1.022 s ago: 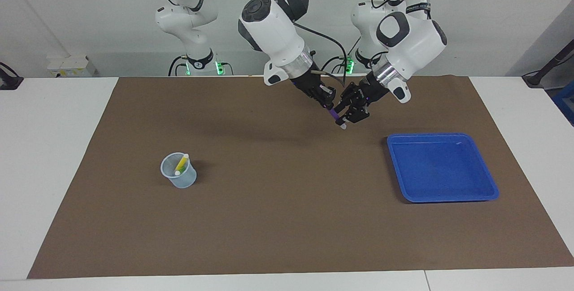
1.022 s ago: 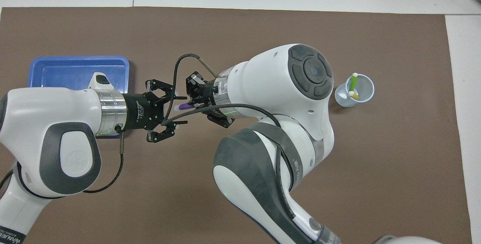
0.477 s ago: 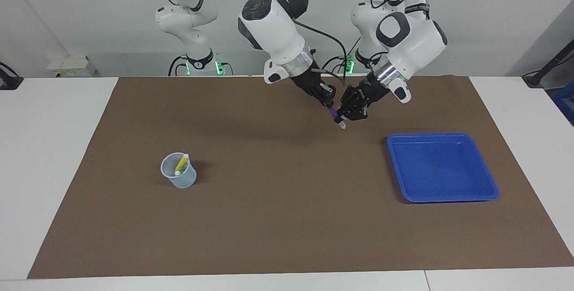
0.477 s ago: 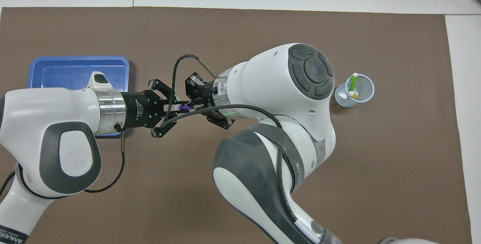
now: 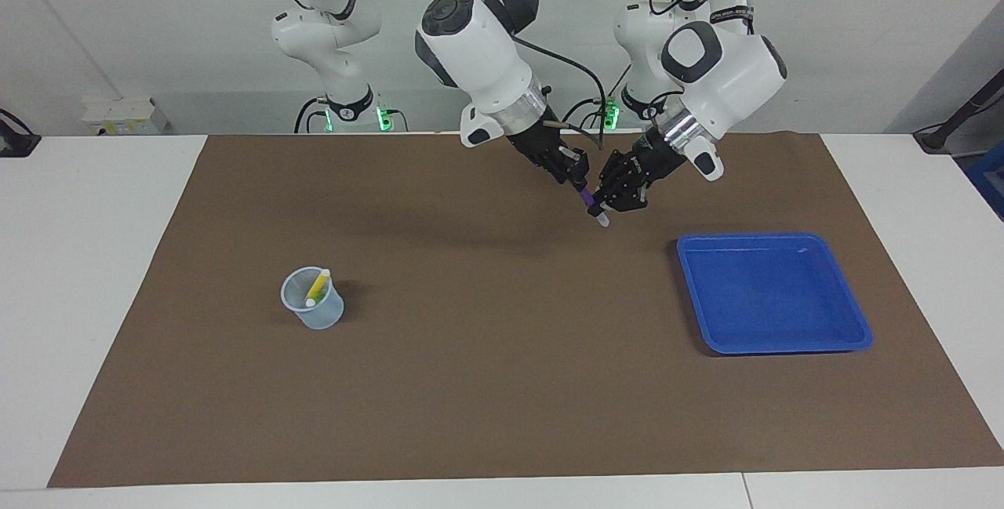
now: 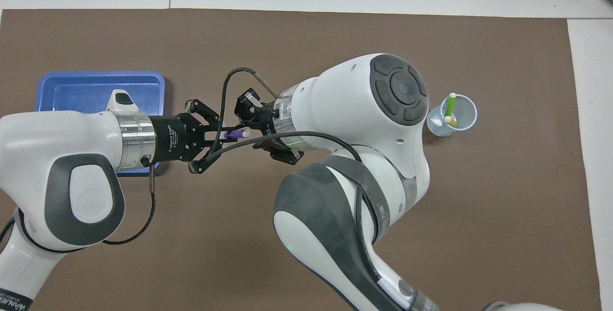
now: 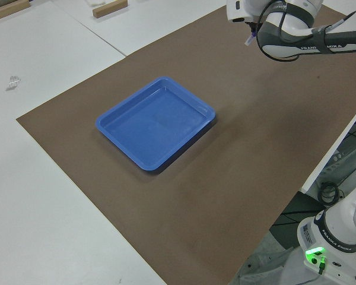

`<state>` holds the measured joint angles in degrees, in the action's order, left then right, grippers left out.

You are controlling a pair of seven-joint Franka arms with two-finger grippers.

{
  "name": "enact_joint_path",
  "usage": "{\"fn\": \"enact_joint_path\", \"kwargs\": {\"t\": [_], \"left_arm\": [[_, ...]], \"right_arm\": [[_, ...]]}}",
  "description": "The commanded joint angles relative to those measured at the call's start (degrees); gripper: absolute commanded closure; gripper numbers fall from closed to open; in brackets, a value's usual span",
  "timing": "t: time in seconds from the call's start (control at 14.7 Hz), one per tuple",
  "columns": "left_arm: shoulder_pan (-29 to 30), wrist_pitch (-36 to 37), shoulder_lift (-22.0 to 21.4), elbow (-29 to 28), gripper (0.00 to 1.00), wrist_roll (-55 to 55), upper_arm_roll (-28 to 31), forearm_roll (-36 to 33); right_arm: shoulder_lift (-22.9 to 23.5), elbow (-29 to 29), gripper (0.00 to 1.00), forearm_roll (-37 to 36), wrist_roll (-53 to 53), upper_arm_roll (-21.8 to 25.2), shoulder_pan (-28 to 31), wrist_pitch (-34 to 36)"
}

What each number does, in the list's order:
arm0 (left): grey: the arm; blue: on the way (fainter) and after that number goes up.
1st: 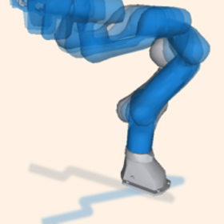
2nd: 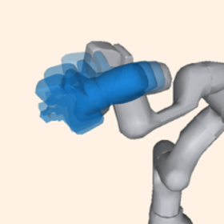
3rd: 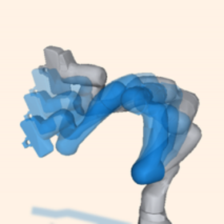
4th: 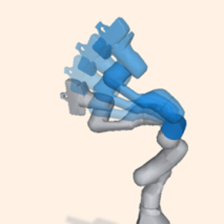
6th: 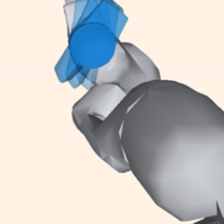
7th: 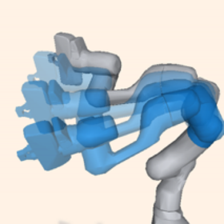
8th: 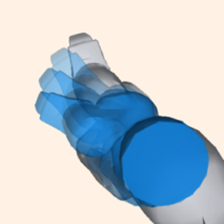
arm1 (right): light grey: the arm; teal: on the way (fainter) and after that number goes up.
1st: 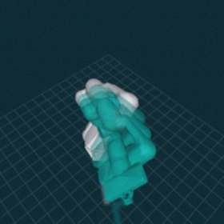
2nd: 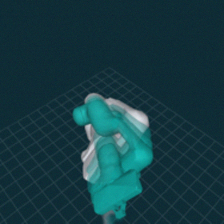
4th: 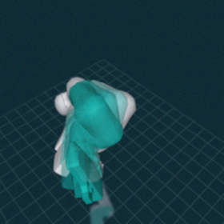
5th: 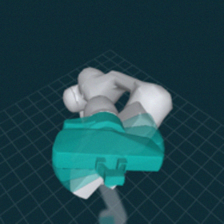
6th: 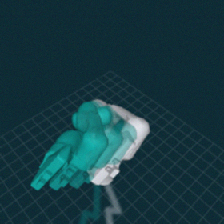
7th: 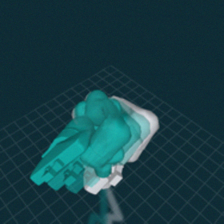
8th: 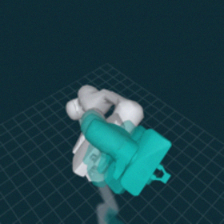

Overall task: Right arm passes pens to left for tray arrangement
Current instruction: 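Close the left gripper on the purple pen held by the right gripper, then carry the pen to the tray with the left gripper while the right gripper withdraws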

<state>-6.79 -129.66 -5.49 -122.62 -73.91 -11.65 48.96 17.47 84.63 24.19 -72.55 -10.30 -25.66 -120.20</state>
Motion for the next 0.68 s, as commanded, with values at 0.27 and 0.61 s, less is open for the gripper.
{"fn": "enact_joint_path", "kwargs": {"t": [0.27, 0.61], "left_arm": [[3.4, 2.5, -3.8, -5.5, 1.00, 19.5, 0.3, 0.3], [5.8, 3.6, -3.9, -6.0, 1.00, 32.0, 0.3, -11.8]], "right_arm": [[-3.5, 0.5, 0.00, -1.3, 8.2, -0.1, 4.2, 7.9], [-5.3, 1.2, 0.00, -9.8, 16.9, -0.1, 4.8, 17.3]]}}
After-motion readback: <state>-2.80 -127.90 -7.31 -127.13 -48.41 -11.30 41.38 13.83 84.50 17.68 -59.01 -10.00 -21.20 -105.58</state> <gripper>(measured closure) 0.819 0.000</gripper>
